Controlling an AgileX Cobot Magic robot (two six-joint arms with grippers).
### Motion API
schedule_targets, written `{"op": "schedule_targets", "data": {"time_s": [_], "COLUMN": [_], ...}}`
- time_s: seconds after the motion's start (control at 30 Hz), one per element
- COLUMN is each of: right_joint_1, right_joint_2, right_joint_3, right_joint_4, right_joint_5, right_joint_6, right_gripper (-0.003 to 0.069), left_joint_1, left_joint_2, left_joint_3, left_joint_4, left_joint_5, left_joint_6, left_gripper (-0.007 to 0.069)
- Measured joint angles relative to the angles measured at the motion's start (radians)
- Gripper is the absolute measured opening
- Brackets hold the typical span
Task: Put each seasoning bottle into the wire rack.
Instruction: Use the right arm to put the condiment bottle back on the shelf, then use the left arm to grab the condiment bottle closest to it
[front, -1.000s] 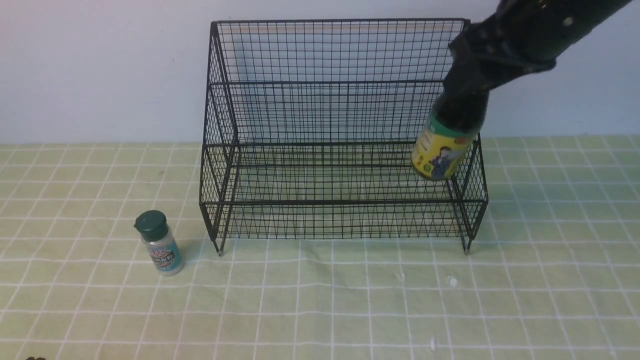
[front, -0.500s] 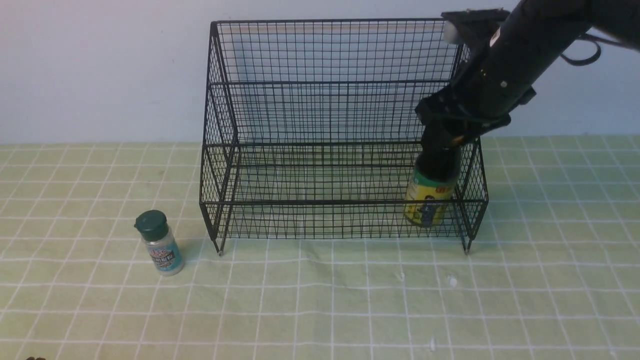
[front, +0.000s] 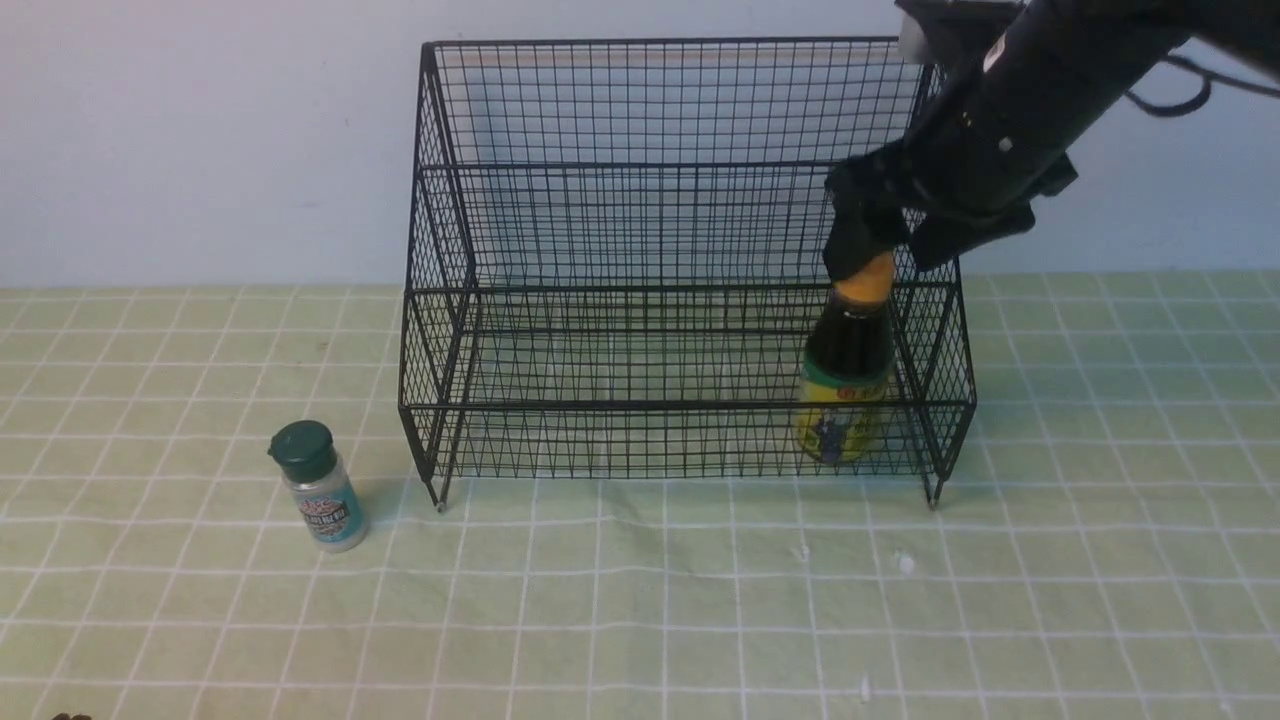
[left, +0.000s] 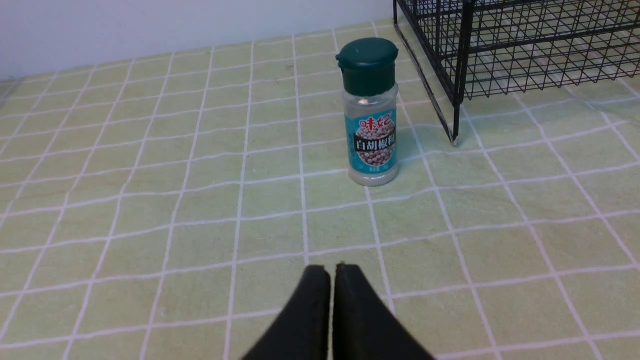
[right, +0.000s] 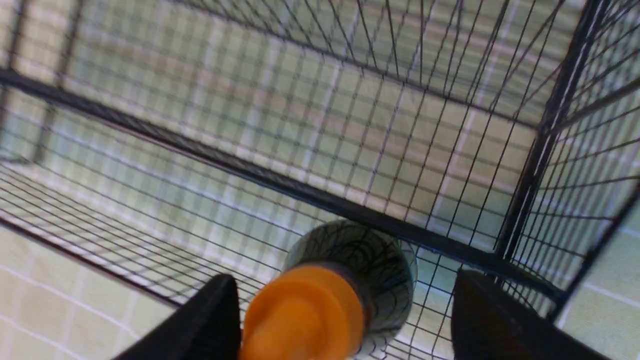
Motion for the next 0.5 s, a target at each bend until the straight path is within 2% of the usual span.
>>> {"op": "schedule_targets", "data": {"time_s": [0.07, 0.2, 0.3, 0.33, 0.37, 0.5], "right_joint_1": [0.000, 0.000, 0.000, 0.000, 0.000, 0.000], "right_joint_2": [-0.031, -0.152, -0.321, -0.331, -0.412, -0.626], "right_joint_3": [-0.002, -0.002, -0.002, -0.002, -0.002, 0.022], "right_joint_4": [0.000, -0.017, -0.083, -0.088, -0.134, -0.229], "right_joint_5": [0.000, 0.001, 0.005, 0.005, 0.009, 0.012], "right_joint_6": [0.008, 0.012, 0.018, 0.018, 0.018, 0.034], "right_gripper": [0.0505, 0.0440, 0.0299, 0.0299, 0.0221, 0.0062], "left_joint_1": [0.000, 0.000, 0.000, 0.000, 0.000, 0.000], "left_joint_2": [0.000, 0.000, 0.000, 0.000, 0.000, 0.000], "left_joint_3": [0.000, 0.000, 0.000, 0.000, 0.000, 0.000], "left_joint_4": [0.000, 0.000, 0.000, 0.000, 0.000, 0.000], "left_joint_5": [0.000, 0.000, 0.000, 0.000, 0.000, 0.000], "left_joint_6": [0.000, 0.000, 0.000, 0.000, 0.000, 0.000], "left_gripper": [-0.0006, -0.0006, -0.0006, -0.0006, -0.0006, -0.0006]}}
